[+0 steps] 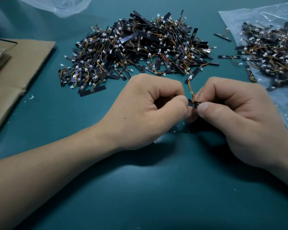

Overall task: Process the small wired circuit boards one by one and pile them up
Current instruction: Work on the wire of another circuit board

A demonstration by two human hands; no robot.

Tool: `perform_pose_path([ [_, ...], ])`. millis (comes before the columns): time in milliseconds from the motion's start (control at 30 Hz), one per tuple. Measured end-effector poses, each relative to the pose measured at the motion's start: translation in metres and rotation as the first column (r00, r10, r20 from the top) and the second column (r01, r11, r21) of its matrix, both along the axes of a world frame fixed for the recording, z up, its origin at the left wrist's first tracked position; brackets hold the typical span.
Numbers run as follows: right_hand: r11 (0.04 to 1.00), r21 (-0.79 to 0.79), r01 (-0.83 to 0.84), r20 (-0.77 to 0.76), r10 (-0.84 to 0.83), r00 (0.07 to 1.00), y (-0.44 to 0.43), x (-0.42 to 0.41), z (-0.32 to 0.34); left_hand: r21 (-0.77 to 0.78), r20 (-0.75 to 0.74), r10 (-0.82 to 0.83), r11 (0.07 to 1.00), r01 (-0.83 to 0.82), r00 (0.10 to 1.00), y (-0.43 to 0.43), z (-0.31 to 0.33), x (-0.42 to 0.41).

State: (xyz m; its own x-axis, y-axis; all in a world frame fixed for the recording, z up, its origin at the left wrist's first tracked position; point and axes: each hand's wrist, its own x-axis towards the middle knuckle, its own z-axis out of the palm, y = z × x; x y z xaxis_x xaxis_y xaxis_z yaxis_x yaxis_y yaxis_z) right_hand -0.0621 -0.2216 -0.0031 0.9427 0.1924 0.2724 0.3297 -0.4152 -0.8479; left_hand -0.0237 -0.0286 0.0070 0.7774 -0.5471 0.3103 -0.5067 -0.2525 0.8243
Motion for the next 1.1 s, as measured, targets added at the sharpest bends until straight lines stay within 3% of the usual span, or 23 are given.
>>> perform_pose_path([
  [233, 0.997, -0.073, -0.003, 0.007, 0.003, 1.000, 0.0003, -0.0014, -0.0004, 0.032, -0.038, -0.012, 0.999, 0.014, 0.999, 0.0017, -0.0007, 0.0022],
  [1100, 0.992, -0.025, -0.126, -0.015, 0.125, 0.992, -0.0020, -0.0012, 0.0013, -0.040, -0.010, -0.102, 0.994, 0.102, 0.995, 0.0045, -0.0014, 0.0008],
])
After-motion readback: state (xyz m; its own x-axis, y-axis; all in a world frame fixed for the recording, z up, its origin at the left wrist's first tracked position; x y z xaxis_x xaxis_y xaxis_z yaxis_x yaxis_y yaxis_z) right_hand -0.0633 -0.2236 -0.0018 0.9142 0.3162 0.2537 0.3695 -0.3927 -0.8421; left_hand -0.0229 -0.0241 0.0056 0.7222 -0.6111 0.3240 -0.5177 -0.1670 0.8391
